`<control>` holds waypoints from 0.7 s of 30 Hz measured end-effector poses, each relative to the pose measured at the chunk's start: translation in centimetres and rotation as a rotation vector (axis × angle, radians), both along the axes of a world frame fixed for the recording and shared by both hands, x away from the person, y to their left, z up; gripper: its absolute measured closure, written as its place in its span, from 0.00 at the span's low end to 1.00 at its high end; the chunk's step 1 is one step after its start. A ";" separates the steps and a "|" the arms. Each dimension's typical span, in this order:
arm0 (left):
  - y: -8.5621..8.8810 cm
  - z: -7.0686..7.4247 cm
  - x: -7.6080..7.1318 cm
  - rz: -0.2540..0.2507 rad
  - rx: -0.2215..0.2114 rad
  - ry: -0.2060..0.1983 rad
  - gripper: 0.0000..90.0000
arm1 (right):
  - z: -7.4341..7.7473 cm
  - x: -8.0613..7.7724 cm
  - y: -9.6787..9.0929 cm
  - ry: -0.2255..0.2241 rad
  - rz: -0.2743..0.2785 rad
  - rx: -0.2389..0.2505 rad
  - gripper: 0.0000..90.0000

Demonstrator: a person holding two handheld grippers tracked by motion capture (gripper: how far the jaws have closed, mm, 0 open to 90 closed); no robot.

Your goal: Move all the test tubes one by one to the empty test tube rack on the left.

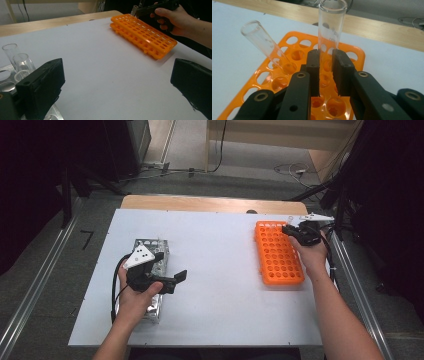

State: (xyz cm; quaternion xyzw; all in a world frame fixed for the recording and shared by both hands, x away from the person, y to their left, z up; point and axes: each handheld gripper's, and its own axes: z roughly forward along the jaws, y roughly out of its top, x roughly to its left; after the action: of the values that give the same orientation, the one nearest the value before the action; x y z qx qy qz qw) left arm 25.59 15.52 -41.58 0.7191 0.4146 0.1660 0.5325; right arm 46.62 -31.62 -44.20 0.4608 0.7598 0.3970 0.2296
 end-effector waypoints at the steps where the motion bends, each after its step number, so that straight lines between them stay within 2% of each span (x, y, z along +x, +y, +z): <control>1: 0.0 0.0 0.0 -0.002 -0.002 0.000 0.00 | 0.2 -0.1 0.0 -0.009 -0.001 0.001 0.82; 10: -0.3 0.3 -0.1 -0.010 -0.002 -0.006 0.00 | 2.0 -1.6 -0.4 -0.045 0.000 0.026 0.82; 15: -0.4 0.3 -0.1 -0.017 0.000 -0.008 0.00 | 2.8 -2.9 0.0 -0.053 0.031 0.035 0.82; 21: -0.8 0.4 -0.2 -0.027 0.003 -0.005 0.00 | 3.5 -5.1 1.2 -0.063 0.085 0.030 0.82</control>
State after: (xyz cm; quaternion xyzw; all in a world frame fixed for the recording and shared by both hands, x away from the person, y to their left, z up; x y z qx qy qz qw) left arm 25.40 14.74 -41.22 0.7251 0.4030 0.1614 0.5345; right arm 41.52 -30.46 -40.66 0.4189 0.7649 0.4321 0.2295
